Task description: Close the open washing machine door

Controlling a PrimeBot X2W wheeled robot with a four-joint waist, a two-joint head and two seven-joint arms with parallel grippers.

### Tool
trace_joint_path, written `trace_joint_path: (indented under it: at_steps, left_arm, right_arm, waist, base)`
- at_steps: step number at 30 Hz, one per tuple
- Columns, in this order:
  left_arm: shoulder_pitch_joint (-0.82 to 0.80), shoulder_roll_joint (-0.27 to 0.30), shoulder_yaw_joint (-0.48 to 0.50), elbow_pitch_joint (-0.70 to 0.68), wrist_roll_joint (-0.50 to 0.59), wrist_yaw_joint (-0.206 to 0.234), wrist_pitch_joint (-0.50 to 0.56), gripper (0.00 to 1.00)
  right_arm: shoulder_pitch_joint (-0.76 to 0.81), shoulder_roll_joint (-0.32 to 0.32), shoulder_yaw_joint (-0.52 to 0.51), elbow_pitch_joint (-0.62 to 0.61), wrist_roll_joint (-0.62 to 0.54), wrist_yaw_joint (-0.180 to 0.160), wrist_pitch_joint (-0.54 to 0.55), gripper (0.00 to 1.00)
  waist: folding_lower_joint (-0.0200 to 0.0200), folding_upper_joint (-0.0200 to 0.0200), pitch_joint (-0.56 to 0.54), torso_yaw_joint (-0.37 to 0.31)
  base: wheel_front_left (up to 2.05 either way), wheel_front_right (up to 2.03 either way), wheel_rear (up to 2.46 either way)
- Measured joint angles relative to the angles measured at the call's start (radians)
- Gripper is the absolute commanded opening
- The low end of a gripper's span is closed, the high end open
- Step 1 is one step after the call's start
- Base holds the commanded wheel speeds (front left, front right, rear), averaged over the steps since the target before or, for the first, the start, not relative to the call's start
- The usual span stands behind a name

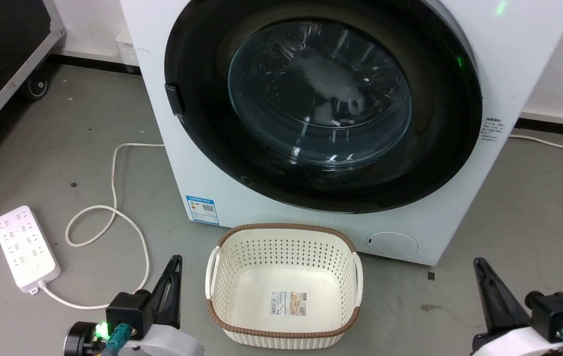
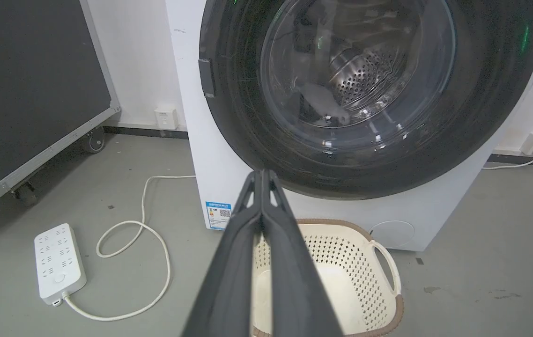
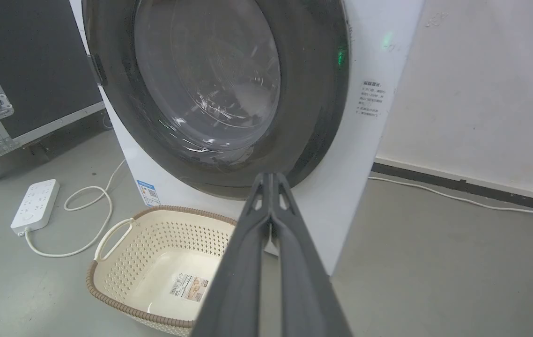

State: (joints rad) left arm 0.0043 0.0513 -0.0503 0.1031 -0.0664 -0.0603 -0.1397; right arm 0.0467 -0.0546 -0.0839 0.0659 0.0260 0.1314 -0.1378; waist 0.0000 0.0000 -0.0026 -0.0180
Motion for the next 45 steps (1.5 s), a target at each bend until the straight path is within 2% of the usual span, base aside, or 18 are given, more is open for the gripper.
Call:
trace_joint_path:
  at_steps: [45]
  left_arm:
    - [0.0, -0.001, 0.033, -0.069, 0.04, 0.04, 0.097, 0.0]
  right_arm:
    - [-0.021, 0.0, 0.057, -0.041, -0.016, 0.0, 0.094, 0.0]
  waist:
    - [0.0, 0.0, 0.002, 0.013]
  base:
    - [0.0, 0.0, 0.0]
